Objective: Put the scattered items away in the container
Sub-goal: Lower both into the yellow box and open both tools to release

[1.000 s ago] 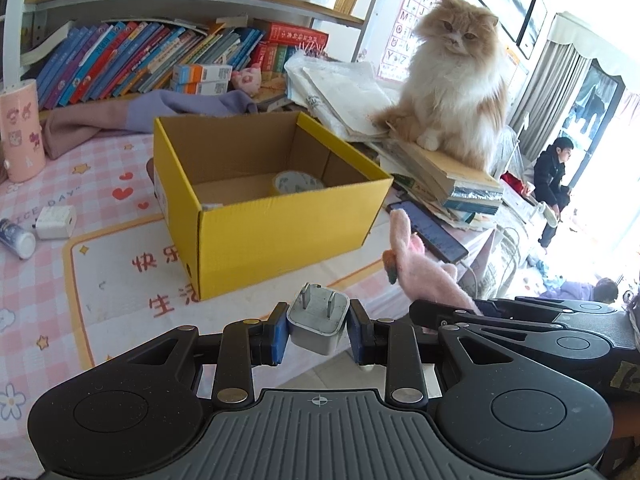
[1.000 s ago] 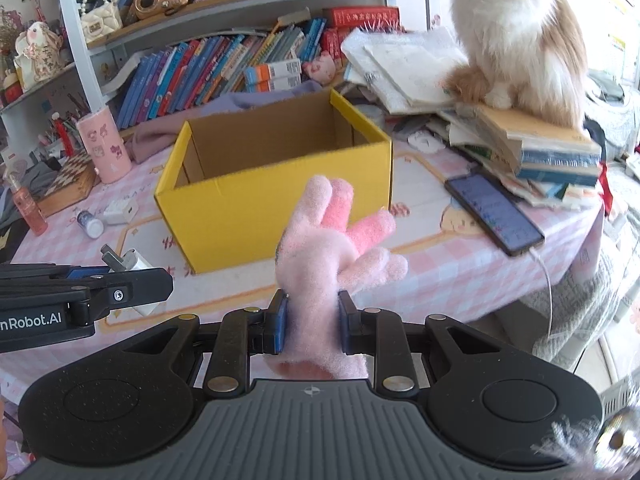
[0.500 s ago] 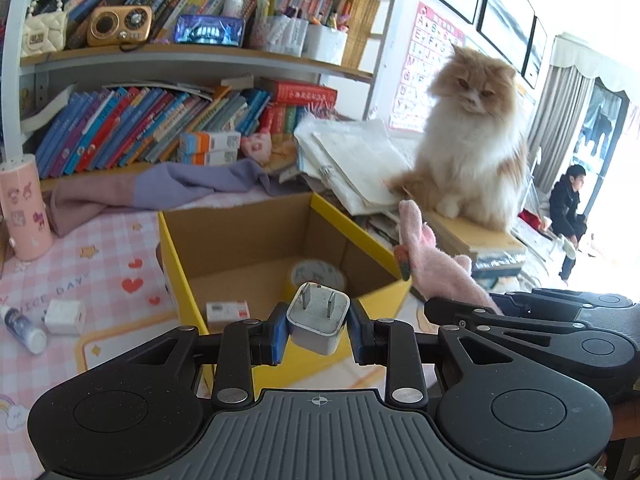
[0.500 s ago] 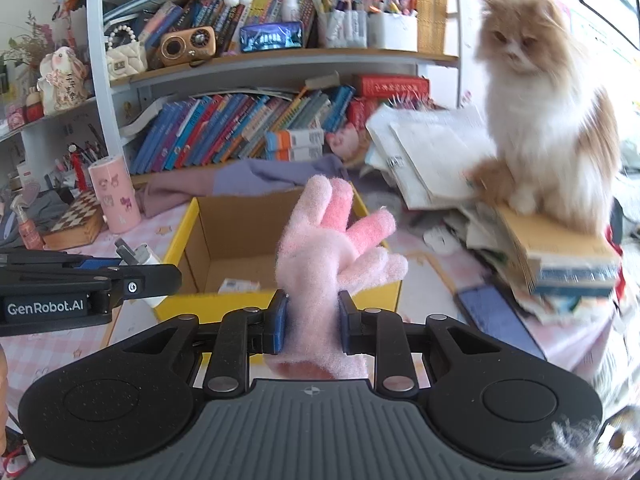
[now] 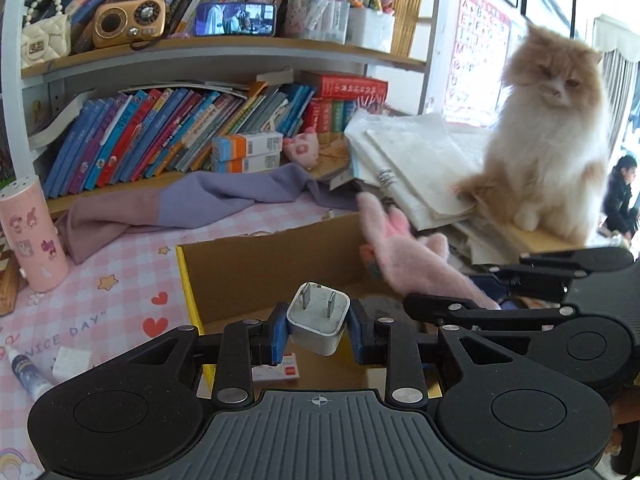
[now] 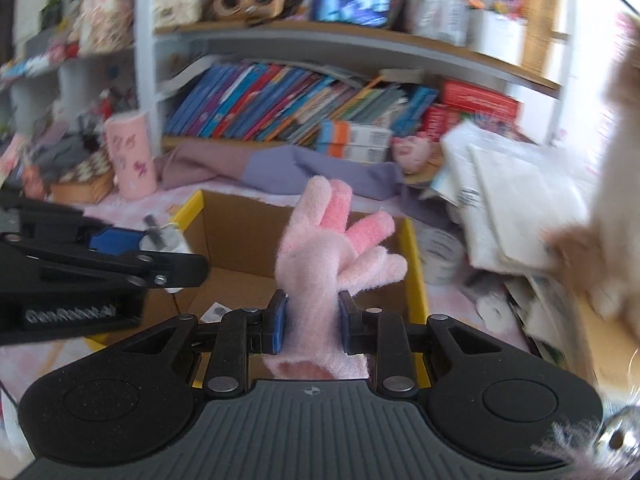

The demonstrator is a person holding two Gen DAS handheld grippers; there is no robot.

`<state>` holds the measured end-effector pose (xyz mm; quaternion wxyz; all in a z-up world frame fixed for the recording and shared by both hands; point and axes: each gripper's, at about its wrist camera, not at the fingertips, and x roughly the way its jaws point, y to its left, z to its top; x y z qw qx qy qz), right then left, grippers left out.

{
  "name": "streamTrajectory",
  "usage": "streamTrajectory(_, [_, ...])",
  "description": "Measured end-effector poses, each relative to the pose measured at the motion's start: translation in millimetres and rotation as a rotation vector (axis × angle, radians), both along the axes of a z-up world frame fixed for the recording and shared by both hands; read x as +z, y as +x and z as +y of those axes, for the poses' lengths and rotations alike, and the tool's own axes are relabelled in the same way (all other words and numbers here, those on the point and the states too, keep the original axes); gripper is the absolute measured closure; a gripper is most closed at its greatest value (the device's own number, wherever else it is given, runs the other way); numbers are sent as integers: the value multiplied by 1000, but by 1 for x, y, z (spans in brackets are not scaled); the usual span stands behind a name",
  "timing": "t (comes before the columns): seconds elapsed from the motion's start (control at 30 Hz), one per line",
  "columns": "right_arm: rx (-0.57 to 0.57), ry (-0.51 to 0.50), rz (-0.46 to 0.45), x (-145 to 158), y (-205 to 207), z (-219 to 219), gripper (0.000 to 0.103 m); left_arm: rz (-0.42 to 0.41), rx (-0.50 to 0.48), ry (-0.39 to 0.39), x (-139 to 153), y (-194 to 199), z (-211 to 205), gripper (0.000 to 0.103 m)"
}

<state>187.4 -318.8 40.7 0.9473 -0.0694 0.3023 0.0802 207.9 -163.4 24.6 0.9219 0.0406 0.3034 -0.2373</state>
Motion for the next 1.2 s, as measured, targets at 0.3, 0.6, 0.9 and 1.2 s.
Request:
streamTrajectory(0.3, [168, -115, 151, -36, 78, -5, 78, 77, 49, 126, -34, 35, -17, 74])
streamTrajectory(0.6, [230, -154, 222, -52, 97, -6, 73, 83, 75, 157, -41, 35, -20, 74])
streamTrajectory(0.9, [234, -114, 178, -43, 91, -8, 63, 18, 102, 140, -25, 18, -18, 63])
streamTrajectory(1.2, [205, -58, 107, -23, 66, -8, 59, -11, 130, 89, -7, -12, -6, 59])
